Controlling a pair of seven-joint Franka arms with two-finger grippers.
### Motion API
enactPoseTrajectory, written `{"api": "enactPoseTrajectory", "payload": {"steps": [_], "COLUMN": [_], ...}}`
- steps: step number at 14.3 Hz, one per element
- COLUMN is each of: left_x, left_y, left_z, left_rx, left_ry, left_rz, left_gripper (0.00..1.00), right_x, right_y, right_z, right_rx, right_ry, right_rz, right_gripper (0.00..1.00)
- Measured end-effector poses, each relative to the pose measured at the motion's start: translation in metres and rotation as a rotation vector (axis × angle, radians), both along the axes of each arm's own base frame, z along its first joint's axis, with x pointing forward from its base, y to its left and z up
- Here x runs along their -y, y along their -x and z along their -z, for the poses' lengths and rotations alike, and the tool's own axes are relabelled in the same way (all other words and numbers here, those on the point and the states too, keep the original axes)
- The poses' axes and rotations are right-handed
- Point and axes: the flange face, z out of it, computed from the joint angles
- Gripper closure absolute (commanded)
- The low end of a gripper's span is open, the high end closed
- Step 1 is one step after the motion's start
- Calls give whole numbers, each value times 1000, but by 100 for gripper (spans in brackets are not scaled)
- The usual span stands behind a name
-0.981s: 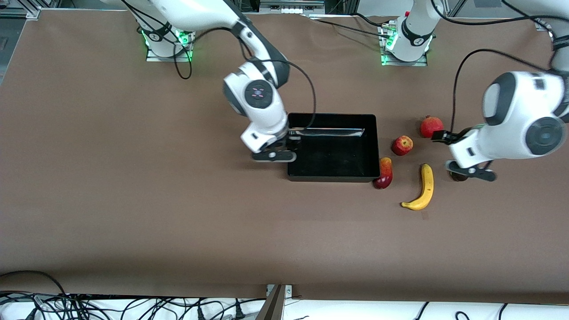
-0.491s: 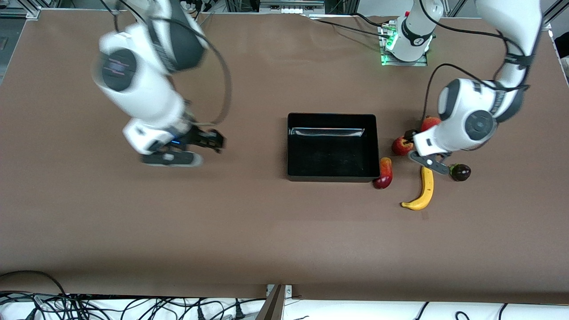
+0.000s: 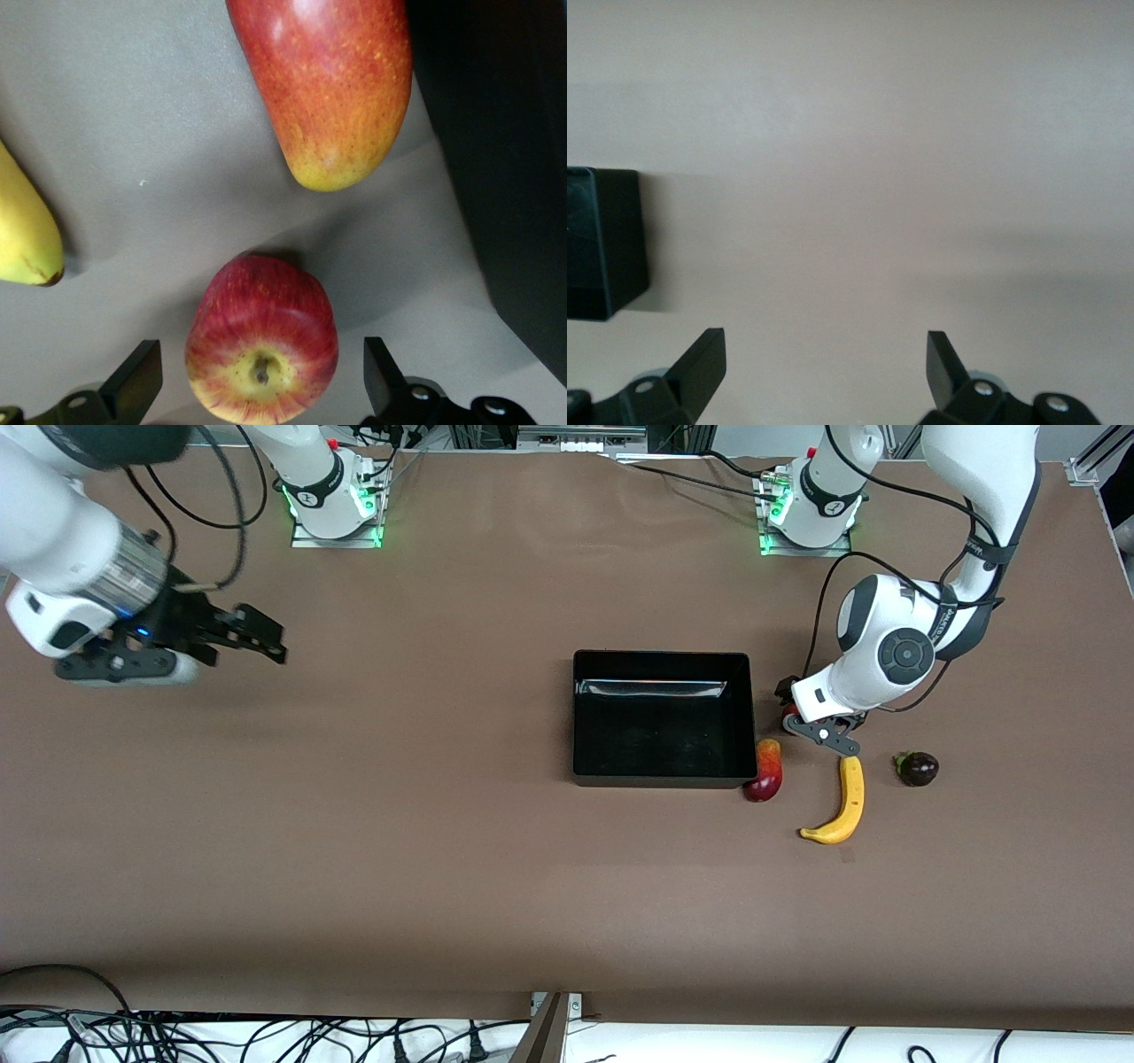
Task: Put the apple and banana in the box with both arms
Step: 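Grasp the small red-yellow apple with the left gripper, then carry the apple into the black box and open the left gripper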
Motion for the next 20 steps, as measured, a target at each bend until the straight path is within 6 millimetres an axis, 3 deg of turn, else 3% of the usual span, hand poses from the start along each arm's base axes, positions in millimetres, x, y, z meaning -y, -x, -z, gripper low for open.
{"api": "enactPoseTrajectory", "payload": {"steps": [2, 5, 7, 9, 11, 13, 14, 15, 17, 18, 20], "left_x": [1, 3, 5, 8, 20, 53, 80, 108, 160, 178, 192], "left_y": [1, 1, -6, -26, -50, -59, -56, -48, -30, -24, -18], "left_z": [4, 4, -7, -45, -106, -151, -161, -163, -150, -136, -103], "left_rx": [-7, -11, -45, -101, -135, -131, -126, -126, -130, -132, -131], "left_ry": [0, -1, -8, -21, -33, -45, -45, -51, -73, -74, -64], "left_rz": [3, 7, 9, 10, -4, -66, -113, -162, -235, -253, -261], "left_gripper": [95, 100, 100, 100, 98, 100, 100, 99, 99, 99, 98], "right_x": [18, 44, 53, 55, 53, 55, 57, 59, 62, 65, 73], "right_y": [4, 8, 13, 16, 18, 18, 18, 18, 17, 16, 15], "right_z": [-3, 0, 0, -5, -8, -8, -9, -9, -12, -13, -15], "right_rx": [1, -6, -7, 4, 11, 12, 12, 14, 23, 27, 39], "right_ry": [15, 26, 35, 57, 66, 68, 68, 67, 68, 70, 70], "right_rz": [-26, -56, -56, -65, -70, -67, -64, -60, -54, -49, -34], "right_gripper": [0, 0, 0, 0, 0, 0, 0, 0, 0, 0, 0]}}
